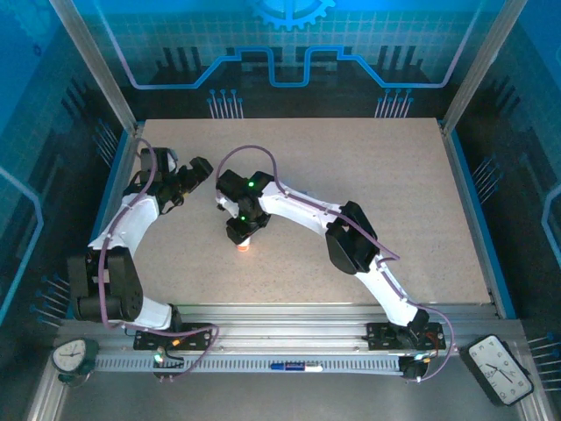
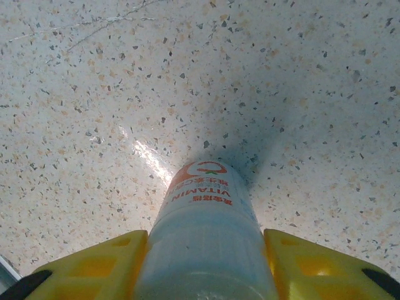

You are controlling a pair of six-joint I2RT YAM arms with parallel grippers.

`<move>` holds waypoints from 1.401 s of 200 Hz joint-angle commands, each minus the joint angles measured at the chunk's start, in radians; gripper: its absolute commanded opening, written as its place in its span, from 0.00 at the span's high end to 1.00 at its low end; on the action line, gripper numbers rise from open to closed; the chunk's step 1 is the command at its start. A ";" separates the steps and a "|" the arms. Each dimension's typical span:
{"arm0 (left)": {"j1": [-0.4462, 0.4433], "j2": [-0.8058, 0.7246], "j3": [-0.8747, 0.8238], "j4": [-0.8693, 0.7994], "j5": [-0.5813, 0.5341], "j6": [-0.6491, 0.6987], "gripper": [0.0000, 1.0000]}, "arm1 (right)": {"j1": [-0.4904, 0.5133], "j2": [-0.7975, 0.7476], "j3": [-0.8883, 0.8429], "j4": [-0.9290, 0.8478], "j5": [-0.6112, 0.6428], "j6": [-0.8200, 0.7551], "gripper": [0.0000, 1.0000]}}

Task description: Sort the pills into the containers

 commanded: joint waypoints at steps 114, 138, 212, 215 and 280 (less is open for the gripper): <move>-0.143 -0.048 0.060 0.316 0.112 0.141 0.01 | -0.235 -0.304 -0.141 0.053 -0.058 0.075 0.60; -0.199 -0.008 0.131 0.273 0.130 0.211 0.01 | -0.300 -0.340 -0.145 0.050 -0.071 0.074 0.60; -0.353 0.073 0.247 0.154 0.134 0.431 0.01 | -0.498 -0.389 -0.097 0.025 -0.174 0.069 0.60; -0.358 0.075 0.249 0.149 0.133 0.438 0.01 | -0.507 -0.389 -0.096 0.025 -0.180 0.068 0.60; -0.469 0.102 0.209 0.104 0.118 0.617 0.01 | -0.621 -0.392 -0.087 0.014 -0.333 0.069 0.60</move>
